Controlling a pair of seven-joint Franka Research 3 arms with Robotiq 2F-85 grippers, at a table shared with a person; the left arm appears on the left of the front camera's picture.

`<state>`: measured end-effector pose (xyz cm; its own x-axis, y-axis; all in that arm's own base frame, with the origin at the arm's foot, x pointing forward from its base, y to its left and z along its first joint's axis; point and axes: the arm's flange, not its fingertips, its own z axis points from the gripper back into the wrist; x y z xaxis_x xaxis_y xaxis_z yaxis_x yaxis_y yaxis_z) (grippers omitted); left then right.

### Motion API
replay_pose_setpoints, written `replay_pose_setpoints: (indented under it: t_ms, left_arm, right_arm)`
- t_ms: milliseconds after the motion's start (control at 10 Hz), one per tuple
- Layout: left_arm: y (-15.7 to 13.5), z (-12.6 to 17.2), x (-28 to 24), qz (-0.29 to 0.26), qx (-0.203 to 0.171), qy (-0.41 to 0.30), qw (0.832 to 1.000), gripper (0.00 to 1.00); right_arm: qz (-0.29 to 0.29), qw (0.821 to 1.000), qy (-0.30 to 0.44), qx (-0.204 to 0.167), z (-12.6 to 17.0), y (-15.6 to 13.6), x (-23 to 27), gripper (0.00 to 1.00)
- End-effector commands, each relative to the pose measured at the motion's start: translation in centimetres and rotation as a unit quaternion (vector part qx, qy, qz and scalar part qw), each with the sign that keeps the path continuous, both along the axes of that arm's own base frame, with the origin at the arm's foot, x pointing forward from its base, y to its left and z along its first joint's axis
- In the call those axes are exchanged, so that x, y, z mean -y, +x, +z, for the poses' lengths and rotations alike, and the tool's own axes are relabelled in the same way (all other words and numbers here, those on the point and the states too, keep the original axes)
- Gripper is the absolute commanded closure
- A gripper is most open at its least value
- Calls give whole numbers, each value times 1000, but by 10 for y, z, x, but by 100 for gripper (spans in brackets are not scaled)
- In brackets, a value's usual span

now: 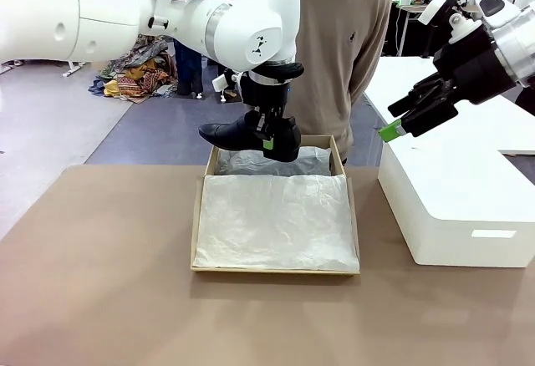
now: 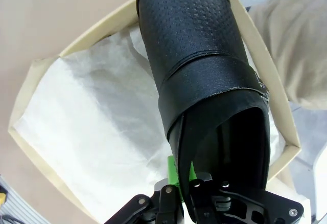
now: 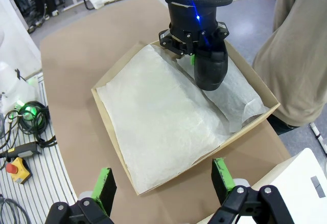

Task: Pack the shoes into the box.
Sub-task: Place the other shoe of the Shoes into the Shoes Box.

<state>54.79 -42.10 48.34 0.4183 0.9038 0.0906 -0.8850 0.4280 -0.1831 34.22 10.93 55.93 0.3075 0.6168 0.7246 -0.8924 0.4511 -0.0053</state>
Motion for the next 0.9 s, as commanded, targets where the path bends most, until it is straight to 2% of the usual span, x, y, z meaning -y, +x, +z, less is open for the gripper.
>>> replay_pose_setpoints:
  t_ms: [0, 500, 800]
  left_arm:
    - [-1, 12, 11, 35, -10, -20, 999, 100]
    - [8, 16, 53, 113, -33, -13, 993, 100]
    - [4, 13, 75, 133, -14, -22, 991, 100]
  right_arm:
    - [14, 1000, 13, 7, -1, 3, 1, 0]
    - [14, 1000, 13, 7, -1, 3, 1, 0]
    - [14, 1000, 13, 7, -1, 3, 1, 0]
